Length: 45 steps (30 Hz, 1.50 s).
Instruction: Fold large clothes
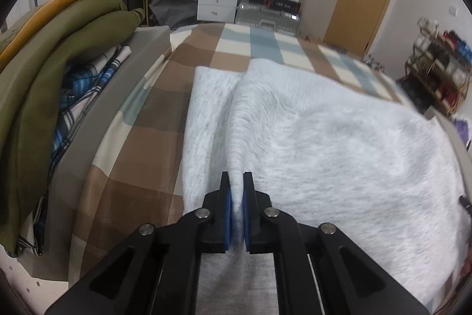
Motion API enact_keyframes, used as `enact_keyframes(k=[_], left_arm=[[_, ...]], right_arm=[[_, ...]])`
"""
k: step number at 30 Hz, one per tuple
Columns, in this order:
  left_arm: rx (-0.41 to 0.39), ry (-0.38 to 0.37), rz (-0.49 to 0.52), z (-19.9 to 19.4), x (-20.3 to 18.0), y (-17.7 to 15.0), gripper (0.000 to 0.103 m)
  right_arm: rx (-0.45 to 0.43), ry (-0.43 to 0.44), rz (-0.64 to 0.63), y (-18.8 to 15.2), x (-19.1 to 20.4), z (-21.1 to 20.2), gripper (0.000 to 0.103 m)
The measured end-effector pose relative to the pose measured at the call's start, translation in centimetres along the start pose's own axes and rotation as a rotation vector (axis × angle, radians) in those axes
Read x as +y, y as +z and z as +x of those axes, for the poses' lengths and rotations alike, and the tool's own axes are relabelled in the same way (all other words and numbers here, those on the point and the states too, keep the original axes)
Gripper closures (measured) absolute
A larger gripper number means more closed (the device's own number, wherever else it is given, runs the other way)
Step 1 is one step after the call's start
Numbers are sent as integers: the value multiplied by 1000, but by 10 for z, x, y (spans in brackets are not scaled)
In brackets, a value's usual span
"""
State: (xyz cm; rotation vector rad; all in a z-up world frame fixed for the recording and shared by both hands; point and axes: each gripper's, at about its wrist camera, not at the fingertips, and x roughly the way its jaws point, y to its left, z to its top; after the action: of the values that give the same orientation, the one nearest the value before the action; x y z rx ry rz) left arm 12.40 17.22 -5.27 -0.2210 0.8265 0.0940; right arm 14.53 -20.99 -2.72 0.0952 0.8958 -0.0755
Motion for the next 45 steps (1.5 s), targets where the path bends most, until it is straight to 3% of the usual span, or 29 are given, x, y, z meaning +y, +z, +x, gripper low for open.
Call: enact_keyframes(k=[3,5,8,9,11,13,20,21,23,24,26,28,33,36,39,42,43,44,45], left_arm=[[-74,-41,-18,-26,2,-1,102],[-108,-73,-30,-40,4,1,102],[-123,-85,-26,-45,7,4,102],[-108,-72,-25,-38,9,3,102],[-58,-53,-42,-21,13,-1,102],[-8,-25,-45,-5,14,-12,102],[-17,-14,-48,-13,8,-16,102],[-19,-12,-46,-14,8,-17,102],[-23,-8,-46,-18,8,-19,102],[-31,-10,-49,-22,7,-20,102],[-63,-12,-54,-25,13,-14,102],[-89,-7,-57,-30,16,-10,102],[-20,37,-45,-4,17,-13,102],[-17,58,-7,-7,11,-14,102],[-1,30,-9,-16,13,-8,98],[-28,-12,-23,-26,14,4,79],[-29,-13,-28,-26,12,9,63],[-29,-16,-28,-24,11,14,55],[-22,-25,-18,-20,7,20,55]], right_arm=[[-27,19,-4,2,1,-2,65],[-62,34,-5,6,0,-10,90],[-79,27,13,12,-6,-16,86],[-75,18,20,12,-9,-15,80],[-44,28,16,12,-11,-12,46],[-49,39,-5,11,-9,-14,44],[15,15,-66,26,-6,7,42],[41,8,-64,28,-5,15,46],[44,13,-82,31,0,19,99],[25,38,-92,32,1,14,98],[-105,97,-105,34,4,-14,99],[-175,81,-69,36,-5,-31,99],[-36,19,12,29,-29,7,99],[-27,-54,-47,20,-17,12,92],[-34,-26,-27,26,-21,4,83],[-61,13,0,36,-26,-8,65],[-80,33,5,40,-27,-13,56],[-94,46,3,44,-26,-16,50],[-104,54,-3,48,-24,-18,49]])
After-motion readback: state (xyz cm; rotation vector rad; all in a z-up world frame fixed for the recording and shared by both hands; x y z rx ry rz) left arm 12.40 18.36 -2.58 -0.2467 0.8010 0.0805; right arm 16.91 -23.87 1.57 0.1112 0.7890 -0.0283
